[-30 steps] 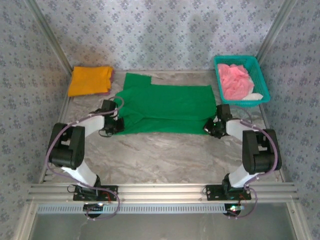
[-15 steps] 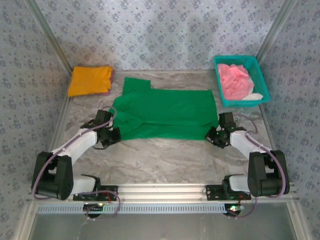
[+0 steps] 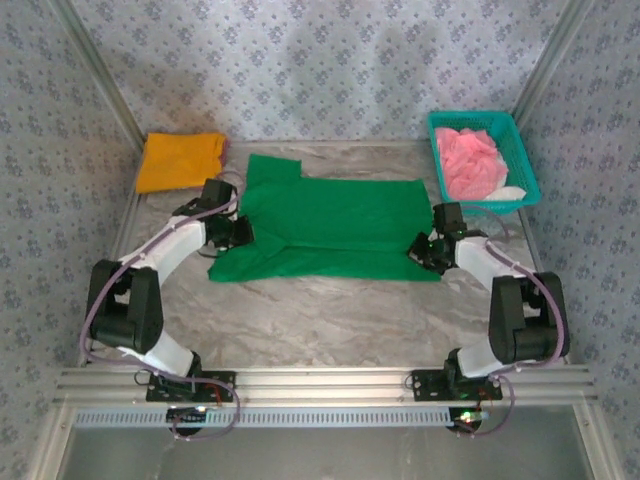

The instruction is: Fold and stack the t-shirts

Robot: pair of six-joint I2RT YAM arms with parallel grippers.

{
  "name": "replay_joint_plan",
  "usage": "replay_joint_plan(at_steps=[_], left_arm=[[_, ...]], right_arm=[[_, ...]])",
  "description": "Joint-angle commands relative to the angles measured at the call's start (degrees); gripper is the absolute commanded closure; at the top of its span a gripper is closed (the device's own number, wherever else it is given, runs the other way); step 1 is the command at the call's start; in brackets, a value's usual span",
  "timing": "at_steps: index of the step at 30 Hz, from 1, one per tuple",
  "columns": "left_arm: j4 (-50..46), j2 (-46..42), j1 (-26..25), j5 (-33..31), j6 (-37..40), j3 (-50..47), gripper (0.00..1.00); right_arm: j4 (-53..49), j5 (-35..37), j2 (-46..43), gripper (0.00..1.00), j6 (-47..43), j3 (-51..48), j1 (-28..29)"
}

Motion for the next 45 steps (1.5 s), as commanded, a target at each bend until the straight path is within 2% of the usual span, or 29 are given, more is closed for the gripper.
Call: replay_joint_plan(at_steps=[1,12,22,26,30,34,36,38,45], left_arm=[[2.5,-0.5,-0.2,0.5,1.0,-0.6,0.85],[2.7,0.3,-0.2,-1.4,2.7,-1.7,0.85],[3.8,-1.0,0.0,-2.1,3.0,-4.0,0.85],[2.9,-1.4,0.1,-2.2,3.4,-3.5,0.84],[2.0,-3.7,0.1,-2.6,3.4,-3.7,0.81],[0.9,-5.5,0.2,-2.3,3.2,-4.2,0.69],[0.8,-5.6,0.2,-1.5,3.0,-4.5,0.69],[1.7,-5.2,0.3,0.3,2.5,-5.1,0.63],[3.8,0.8,-0.6,3.0,2.8,-3.4,0.56]], right_arm=[[1.4,1.3,1.5,1.00,1.5,1.5,1.7],[8.4,4.5,9.7,1.00,2.9,7.0,0.8],[11.4,2.4,19.0,1.00,3.2,16.4,-2.9],[9.5,2.0,21.8,1.00,1.6,21.6,-3.1],[6.9,2.1,18.5,1.00,-0.8,22.1,-2.8],[3.6,1.3,12.8,0.98,-2.6,19.7,-2.1],[1.7,1.9,10.0,0.97,-3.7,18.8,-1.3],[0.5,2.9,7.3,0.95,-4.1,17.2,-0.3],[2.2,4.7,1.4,0.92,-3.8,11.6,1.7]])
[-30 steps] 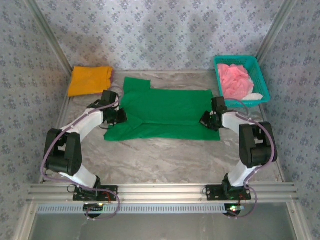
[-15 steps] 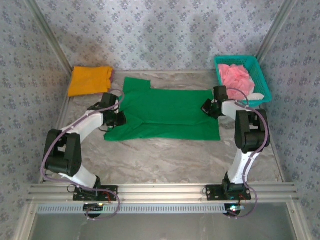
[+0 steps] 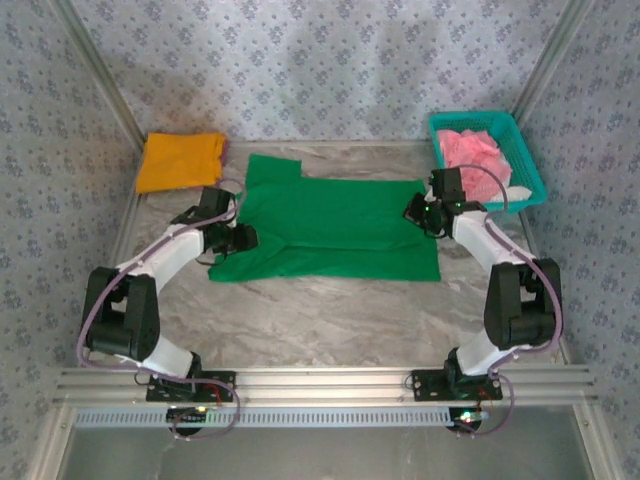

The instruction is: Fold and stack the t-shirts

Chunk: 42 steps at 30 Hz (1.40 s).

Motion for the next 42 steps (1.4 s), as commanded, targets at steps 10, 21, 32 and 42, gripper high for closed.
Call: replay_joint_plan(at_steps=[10,21,32,42], left_arm=[[3.9,10.2,-3.1,3.0,-0.3,6.3,0.56],[4.9,15.8,-3.3,2.8,-0.4,8.8,0.56],[2.3,15.5,-3.9,0.6,0.7,12.5,0.97],[0.1,16.4,-4.3,-1.7,2.0,16.8,1.00]], right_arm=[[-1.3,2.5,-1.0,0.92,-0.8,-1.0,0.6],[-1.9,2.5,-2.4,0.92,-1.0,-0.8,0.2],[-2.0,2.3,-2.8,0.91,-1.0,-1.1,-0.2],[-1.2,1.7,-2.8,0.91,-0.7,-2.2,-0.6]])
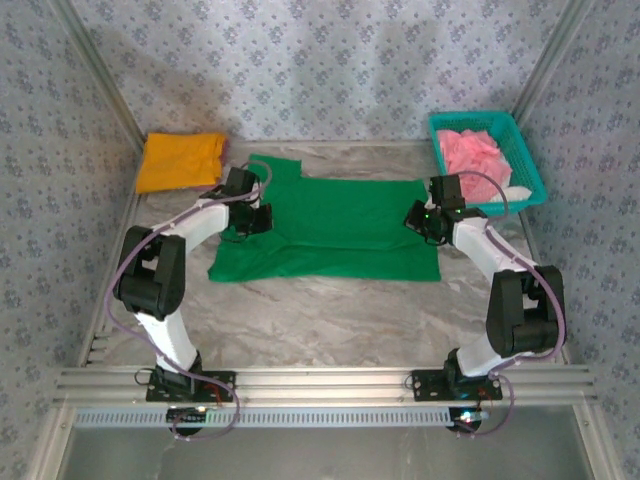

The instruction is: Fold and stack the t-shirts

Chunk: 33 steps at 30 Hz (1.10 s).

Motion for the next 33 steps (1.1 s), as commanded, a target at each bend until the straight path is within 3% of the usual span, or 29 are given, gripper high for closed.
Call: replay_joint_plan(at_steps=[1,6,9,13,18,26,30,33], left_arm=[[-3.0,1.6,-0.2,-1.6,1.8,2.3,1.00],[-7.6,5.9,-0.2,-2.5,4.4,8.6,1.00],[-8.5,4.2,-0.3,-4.0,3.9,8.6,1.00],[-4.4,-4.4,1.3,-8.3,0.3,0.2,0.60],[-2.8,-9.3,4.4,-7.8,-2.7,-6.1,0.50],[0.8,-4.6,6.0,-3.8,-3.3,-6.9,0.44],[2.6,-1.9,5.7,-3.3,-3.5,-5.5,0.45],[3.3,-0.5,5.5,-3.4,-3.3,-4.4,0.53]], right_arm=[[-0.4,0.0,-1.6,0.91,-0.3,-0.9,-0.6],[-0.2,-1.0,-1.6,0.91,-0.3,-0.9,-0.9],[-0.2,-1.7,-2.2,0.91,-0.8,-0.8,-0.4],[0.4,-3.3,-3.2,0.85,-3.6,-0.9,1.5],[2.2,-3.6,-3.1,0.81,-6.6,-1.3,4.9],[5.6,-4.6,-3.4,0.68,-9.6,-0.6,8.3],[6.8,-4.9,-5.3,0.50,-12.7,-0.8,10.3],[9.0,-4.4,-8.3,0.39,-15.0,-2.4,12.0]])
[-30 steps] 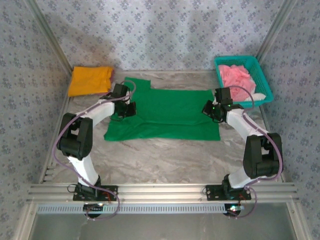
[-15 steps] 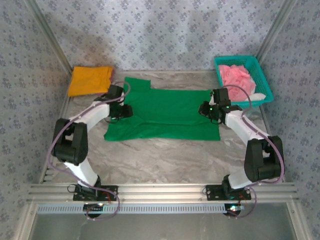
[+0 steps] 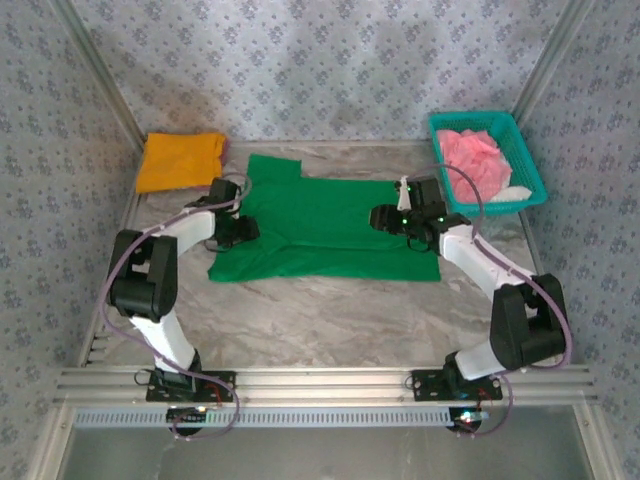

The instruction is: Fold and stack the t-shirts

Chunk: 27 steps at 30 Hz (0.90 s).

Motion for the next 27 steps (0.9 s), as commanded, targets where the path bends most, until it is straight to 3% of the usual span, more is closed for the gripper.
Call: replay_joint_plan(at_steps=[1,3,7,9,11,19,20,22,23,27], left_arm=[[1.6,1.3,-0.4,1.0,0.1,3.5,0.60],[1.3,1.5,-0.6,0.8,0.2,4.0,0.76],[0.9,1.1,-1.0,0.5,0.3,5.2,0.85],[0.5,1.4,-1.3,0.5,0.8,6.4,0.96],[-0.3,2.3,-1.4,0.4,1.2,8.1,1.00],[-3.6,8.7,-1.4,0.3,3.4,17.8,1.00],[-4.3,10.0,-1.4,0.4,3.7,19.5,0.93],[-5.7,12.2,-1.4,0.4,4.2,22.3,0.67],[-6.3,13.0,-1.4,0.4,4.7,23.6,0.60],[-7.2,13.2,-1.6,-0.6,5.3,26.1,0.57]], right_arm=[[3.7,-0.4,-5.1,0.35,-4.3,-1.6,1.7],[5.1,0.0,-7.2,0.32,-4.8,-2.8,2.3],[6.0,2.0,-10.2,0.29,-5.1,-4.6,2.8],[5.9,2.5,-10.6,0.28,-5.3,-4.9,2.8],[5.9,2.7,-10.6,0.28,-5.0,-5.1,2.8],[5.8,1.4,-8.7,0.27,-4.7,-4.6,3.4],[5.9,1.3,-8.5,0.27,-4.7,-4.5,3.4],[5.9,1.0,-8.6,0.27,-4.6,-4.5,3.5],[6.0,0.9,-8.6,0.27,-4.7,-4.5,3.6],[5.5,0.7,-8.6,0.27,-4.9,-4.3,3.6]])
